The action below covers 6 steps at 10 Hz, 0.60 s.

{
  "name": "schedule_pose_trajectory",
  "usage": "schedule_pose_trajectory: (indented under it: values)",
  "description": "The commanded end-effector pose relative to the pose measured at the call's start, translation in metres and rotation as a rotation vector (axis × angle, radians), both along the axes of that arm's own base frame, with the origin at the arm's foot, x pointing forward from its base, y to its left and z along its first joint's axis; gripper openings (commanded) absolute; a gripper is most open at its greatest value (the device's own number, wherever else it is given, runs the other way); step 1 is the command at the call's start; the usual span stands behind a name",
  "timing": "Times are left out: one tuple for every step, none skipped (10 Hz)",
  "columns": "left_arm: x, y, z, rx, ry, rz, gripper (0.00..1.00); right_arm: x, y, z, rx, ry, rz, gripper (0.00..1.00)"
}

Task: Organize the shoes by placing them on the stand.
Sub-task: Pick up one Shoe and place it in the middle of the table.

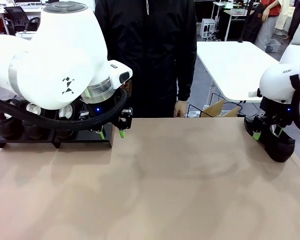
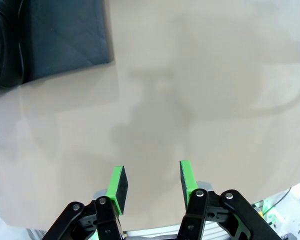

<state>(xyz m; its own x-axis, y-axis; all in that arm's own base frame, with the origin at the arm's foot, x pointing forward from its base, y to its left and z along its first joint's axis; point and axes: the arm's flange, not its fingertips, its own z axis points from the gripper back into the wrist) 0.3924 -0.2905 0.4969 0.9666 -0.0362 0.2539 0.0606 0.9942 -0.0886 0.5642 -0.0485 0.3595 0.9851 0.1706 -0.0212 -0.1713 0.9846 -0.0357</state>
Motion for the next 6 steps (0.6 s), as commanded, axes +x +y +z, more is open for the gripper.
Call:
schedule_pose_trajectory:
  values:
    - [-0.001, 0.003, 0.0, 0.008, -0.005, -0.003, 0.57, 0.01, -0.005, 0.0, 0.044, 0.005, 0.01, 1.0]
    - [-0.001, 0.003, 0.0, 0.008, -0.005, -0.003, 0.57, 0.013, -0.007, -0.004, 0.059, 0.004, 0.026, 1.0]
    - [-0.001, 0.003, 0.0, 0.008, -0.005, -0.003, 0.57, 0.015, -0.008, -0.007, 0.059, -0.001, 0.034, 1.0]
    - [-0.001, 0.003, 0.0, 0.008, -0.005, -0.003, 0.57, 0.017, -0.008, -0.013, 0.057, 0.014, 0.041, 1.0]
    - [-0.001, 0.003, 0.0, 0.008, -0.005, -0.003, 0.57, 0.019, -0.008, -0.018, 0.061, 0.023, 0.037, 1.0]
    - [-0.001, 0.003, 0.0, 0.008, -0.005, -0.003, 0.57, 0.019, -0.01, -0.021, 0.062, 0.02, 0.046, 0.91]
